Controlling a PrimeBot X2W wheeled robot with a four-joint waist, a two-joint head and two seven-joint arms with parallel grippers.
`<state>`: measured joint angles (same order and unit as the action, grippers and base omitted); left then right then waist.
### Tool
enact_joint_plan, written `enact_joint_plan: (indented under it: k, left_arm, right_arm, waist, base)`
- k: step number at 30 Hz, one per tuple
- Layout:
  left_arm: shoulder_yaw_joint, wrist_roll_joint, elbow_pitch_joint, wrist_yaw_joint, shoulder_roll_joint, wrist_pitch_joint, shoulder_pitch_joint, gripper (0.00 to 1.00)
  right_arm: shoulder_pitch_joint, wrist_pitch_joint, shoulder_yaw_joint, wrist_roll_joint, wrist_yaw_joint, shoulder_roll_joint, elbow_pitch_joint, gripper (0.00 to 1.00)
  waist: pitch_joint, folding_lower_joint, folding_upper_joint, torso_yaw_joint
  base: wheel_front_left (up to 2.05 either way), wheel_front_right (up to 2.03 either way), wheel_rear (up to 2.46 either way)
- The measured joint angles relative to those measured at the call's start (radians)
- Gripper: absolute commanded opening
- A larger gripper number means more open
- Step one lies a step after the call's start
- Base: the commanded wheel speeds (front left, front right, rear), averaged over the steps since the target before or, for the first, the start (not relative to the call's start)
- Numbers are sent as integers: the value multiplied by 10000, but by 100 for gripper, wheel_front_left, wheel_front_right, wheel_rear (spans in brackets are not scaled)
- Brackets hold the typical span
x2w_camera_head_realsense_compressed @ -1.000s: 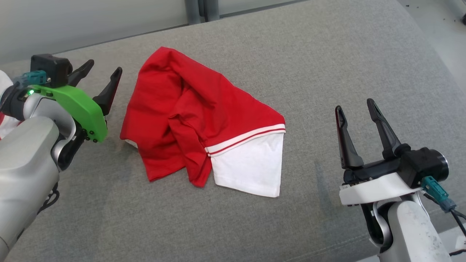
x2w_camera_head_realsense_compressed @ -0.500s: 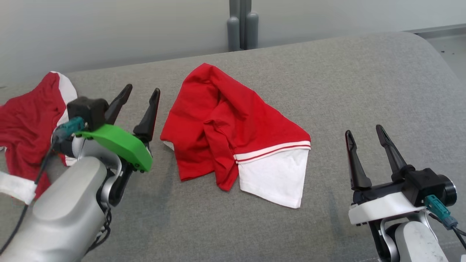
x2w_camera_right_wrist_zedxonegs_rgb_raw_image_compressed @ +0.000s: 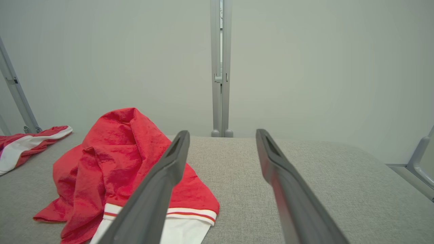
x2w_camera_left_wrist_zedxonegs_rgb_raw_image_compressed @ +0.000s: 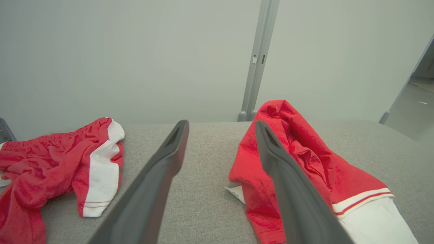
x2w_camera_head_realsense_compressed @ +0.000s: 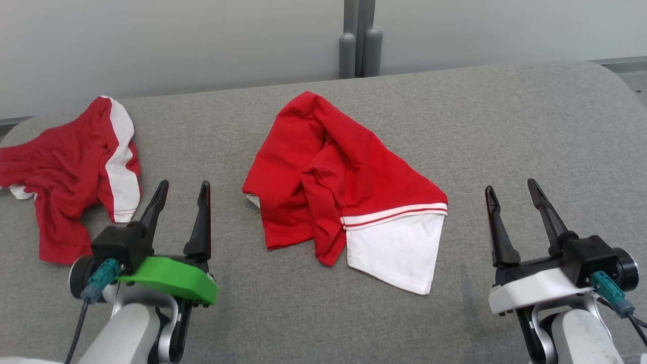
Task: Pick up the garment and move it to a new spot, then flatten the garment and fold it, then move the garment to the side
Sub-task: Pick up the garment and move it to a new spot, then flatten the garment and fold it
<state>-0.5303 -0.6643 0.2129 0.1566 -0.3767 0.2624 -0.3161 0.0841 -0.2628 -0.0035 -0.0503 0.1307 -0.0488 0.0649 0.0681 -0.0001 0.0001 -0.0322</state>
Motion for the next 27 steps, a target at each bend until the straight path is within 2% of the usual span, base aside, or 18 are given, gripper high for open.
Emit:
enact_joint_plan:
  k: [5, 13, 21, 27]
  left_arm:
    - [972, 755, -575, 150, 391, 0, 1193, 100]
    - [1956, 1701, -1218, 86, 1296, 0, 2419, 100]
    - [2297, 2203, -1011, -508, 1854, 0, 2688, 100]
    - [2027, 2297, 299, -1104, 2351, -2, 2123, 100]
  right_arm:
    - [1, 0, -71, 19, 0, 2, 259, 100]
    - [0, 0, -196, 29, 0, 0, 1106, 100]
    - [145, 0, -236, 90, 0, 2, 1482, 100]
    - [384, 0, -69, 90, 0, 8, 1440, 100]
  waist:
    - [-51, 0, 0, 65]
    - [-89, 1, 0, 294]
    - [-9, 1, 0, 558]
    - [204, 0, 0, 489]
  base:
    - [0, 0, 0]
    - [0, 0, 0]
    - [0, 0, 0]
    - [0, 0, 0]
